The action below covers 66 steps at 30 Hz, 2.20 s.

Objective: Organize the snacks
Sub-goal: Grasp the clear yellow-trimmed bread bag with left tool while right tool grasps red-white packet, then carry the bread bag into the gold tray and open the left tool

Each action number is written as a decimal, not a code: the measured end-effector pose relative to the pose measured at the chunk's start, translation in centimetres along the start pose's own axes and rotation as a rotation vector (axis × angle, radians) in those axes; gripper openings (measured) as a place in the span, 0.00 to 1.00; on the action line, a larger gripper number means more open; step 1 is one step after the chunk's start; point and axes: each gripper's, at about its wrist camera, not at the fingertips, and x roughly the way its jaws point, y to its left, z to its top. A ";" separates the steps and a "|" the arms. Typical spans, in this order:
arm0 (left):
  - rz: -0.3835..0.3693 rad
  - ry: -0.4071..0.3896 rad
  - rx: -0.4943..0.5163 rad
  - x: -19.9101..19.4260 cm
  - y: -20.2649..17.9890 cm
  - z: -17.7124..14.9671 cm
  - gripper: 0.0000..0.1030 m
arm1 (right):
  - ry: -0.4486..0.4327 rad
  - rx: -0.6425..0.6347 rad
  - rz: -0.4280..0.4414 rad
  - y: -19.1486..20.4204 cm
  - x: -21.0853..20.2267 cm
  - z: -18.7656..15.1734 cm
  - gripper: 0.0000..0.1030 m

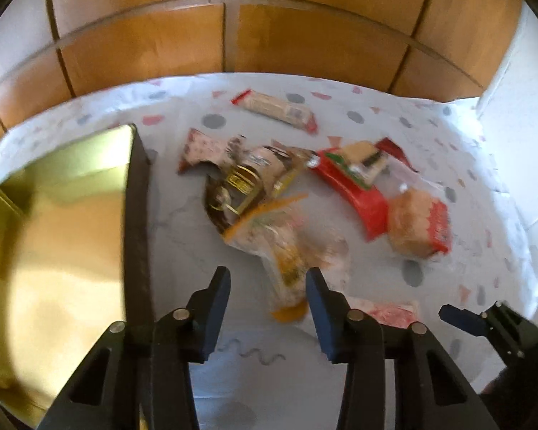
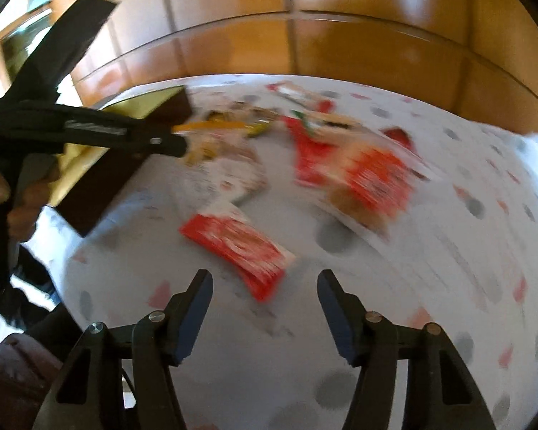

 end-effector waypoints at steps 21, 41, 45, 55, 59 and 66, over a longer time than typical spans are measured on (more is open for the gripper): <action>0.002 0.061 -0.045 6.8 -1.1 1.9 0.52 | 0.044 0.145 0.033 -1.6 0.0 -2.2 0.31; -0.210 -0.122 0.000 -1.8 0.9 0.1 0.28 | 0.057 0.195 0.060 -2.4 0.5 -1.1 0.45; -0.206 -0.160 -0.023 -4.6 3.2 -0.5 0.28 | 0.067 0.172 0.045 -2.2 0.6 -1.1 0.45; -0.004 -0.158 -0.153 -6.9 12.8 -2.5 0.28 | 0.115 0.094 -0.077 -0.9 1.3 -0.9 0.38; 0.059 -0.109 -0.183 -5.3 15.5 -2.0 0.28 | 0.127 0.083 -0.096 -0.7 1.6 -0.8 0.39; 0.077 -0.076 -0.145 -1.0 16.5 2.0 0.28 | 0.134 0.082 -0.123 -0.4 1.9 -0.5 0.38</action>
